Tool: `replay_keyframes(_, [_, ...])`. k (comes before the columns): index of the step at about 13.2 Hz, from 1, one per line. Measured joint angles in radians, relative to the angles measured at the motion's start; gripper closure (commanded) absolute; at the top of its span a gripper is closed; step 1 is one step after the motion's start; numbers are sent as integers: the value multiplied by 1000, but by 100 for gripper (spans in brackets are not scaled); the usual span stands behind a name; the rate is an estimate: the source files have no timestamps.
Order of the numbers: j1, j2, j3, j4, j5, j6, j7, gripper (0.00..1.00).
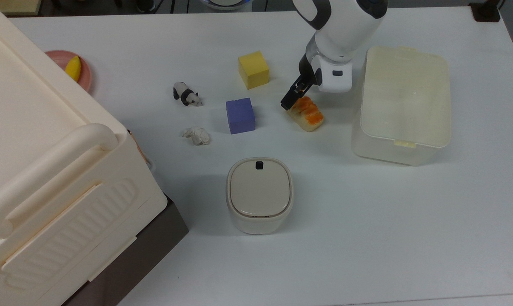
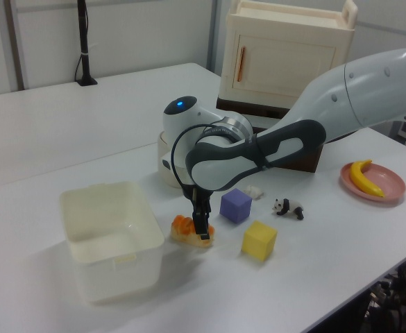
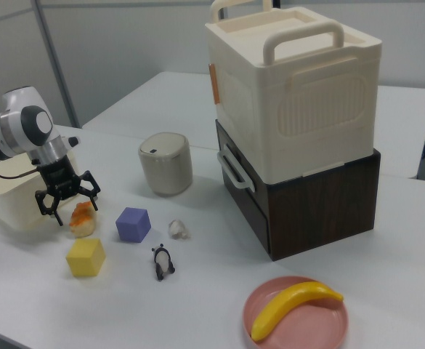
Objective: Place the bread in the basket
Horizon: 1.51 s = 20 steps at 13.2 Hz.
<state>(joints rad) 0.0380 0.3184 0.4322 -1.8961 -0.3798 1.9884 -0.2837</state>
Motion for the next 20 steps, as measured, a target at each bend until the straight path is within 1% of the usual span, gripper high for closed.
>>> replay_keyframes(4, [5, 0, 0, 1, 2, 7, 0, 0])
replay_keyframes(6, [6, 0, 1, 1, 24, 75, 0, 0])
replay_keyframes(9, [6, 0, 1, 1, 30, 153, 3, 0])
replay_keyframes(17, [5, 27, 1, -4, 30, 165, 12, 0])
replay_keyframes(18, [4, 42, 0, -5, 29, 165, 12, 4])
replay_keyframes(19, [3, 56, 0, -5, 29, 165, 12, 13])
replay_keyframes(20, [3, 63, 0, -5, 28, 165, 12, 29])
